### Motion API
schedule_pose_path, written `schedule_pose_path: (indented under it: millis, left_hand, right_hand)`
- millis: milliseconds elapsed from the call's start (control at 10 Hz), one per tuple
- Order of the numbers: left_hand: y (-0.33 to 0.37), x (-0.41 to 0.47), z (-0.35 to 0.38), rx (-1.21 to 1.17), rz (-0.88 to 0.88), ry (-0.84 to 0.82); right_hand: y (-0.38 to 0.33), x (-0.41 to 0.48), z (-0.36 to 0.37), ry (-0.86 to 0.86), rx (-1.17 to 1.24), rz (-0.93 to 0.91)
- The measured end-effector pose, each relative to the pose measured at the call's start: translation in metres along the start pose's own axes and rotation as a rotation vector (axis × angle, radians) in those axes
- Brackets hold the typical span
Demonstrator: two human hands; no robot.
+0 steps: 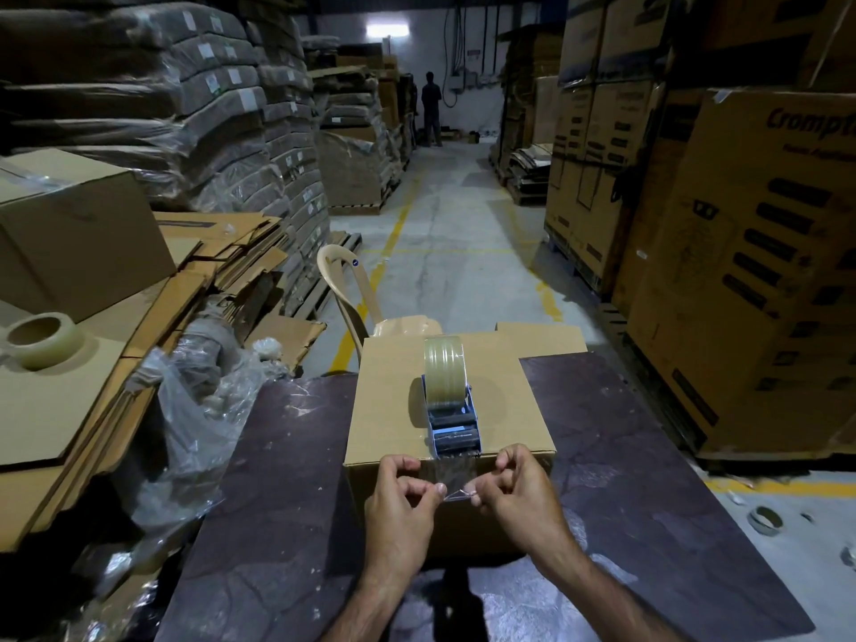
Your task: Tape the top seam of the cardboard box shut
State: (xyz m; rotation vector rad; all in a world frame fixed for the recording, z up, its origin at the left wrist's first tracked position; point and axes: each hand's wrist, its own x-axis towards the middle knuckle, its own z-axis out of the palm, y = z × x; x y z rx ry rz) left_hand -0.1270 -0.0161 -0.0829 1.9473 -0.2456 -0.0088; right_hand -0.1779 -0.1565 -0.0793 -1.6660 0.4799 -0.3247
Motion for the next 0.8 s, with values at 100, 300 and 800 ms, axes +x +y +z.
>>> schedule_pose_path:
  millis: [100,300,800]
  left_hand:
    - [-0.001,-0.001,0.000,0.007,0.004,-0.006]
    - [-0.003,0.001,-0.001,0.033,0.013,-0.084]
    - [0.036,0.007,-0.047,0.469,0.206,-0.092]
  right_hand:
    - [0.002,-0.001,0.003,0.012,-0.053,-0.032]
    - [0.005,-0.001,0.004,0.038,-0.144,-0.075]
    - [-0.044,-0.005,-0.039,0.203,-0.587,-0.397]
